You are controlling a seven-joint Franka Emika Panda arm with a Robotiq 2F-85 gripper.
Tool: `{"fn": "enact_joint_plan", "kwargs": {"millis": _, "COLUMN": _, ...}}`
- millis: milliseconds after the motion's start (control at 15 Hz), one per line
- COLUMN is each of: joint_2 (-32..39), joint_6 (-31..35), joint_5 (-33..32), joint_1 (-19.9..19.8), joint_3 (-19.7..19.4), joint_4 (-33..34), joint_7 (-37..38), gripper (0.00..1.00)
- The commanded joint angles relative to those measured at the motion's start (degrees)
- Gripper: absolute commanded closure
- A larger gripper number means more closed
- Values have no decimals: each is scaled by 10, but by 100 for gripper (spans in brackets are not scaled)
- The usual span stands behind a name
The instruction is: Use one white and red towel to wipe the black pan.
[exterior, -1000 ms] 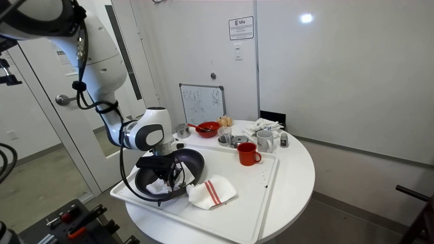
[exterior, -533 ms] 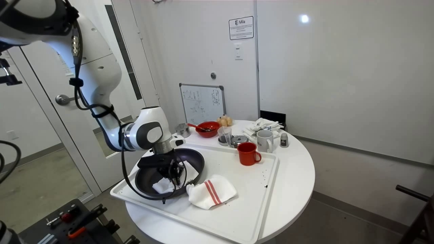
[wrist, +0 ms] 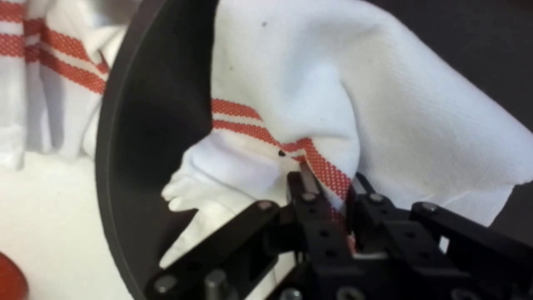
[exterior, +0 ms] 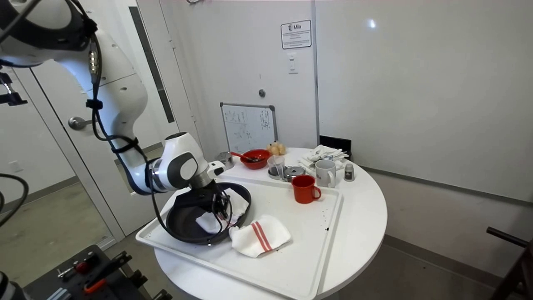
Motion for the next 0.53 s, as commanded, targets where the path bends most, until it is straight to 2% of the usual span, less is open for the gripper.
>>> {"fn": "enact_joint_plan", "kwargs": {"millis": 0, "joint_2": 33, "joint_6": 60, "joint_5": 12, "joint_1": 25, "joint_3": -5, "joint_4": 10, "joint_7": -1, "gripper": 96}}
{"fn": "enact_joint_plan", "kwargs": {"millis": 467, "joint_2": 14, "joint_6": 113, "joint_5": 4, "joint_1": -19, "joint_3": 71, "joint_4": -16, "joint_7": -53, "gripper": 96}}
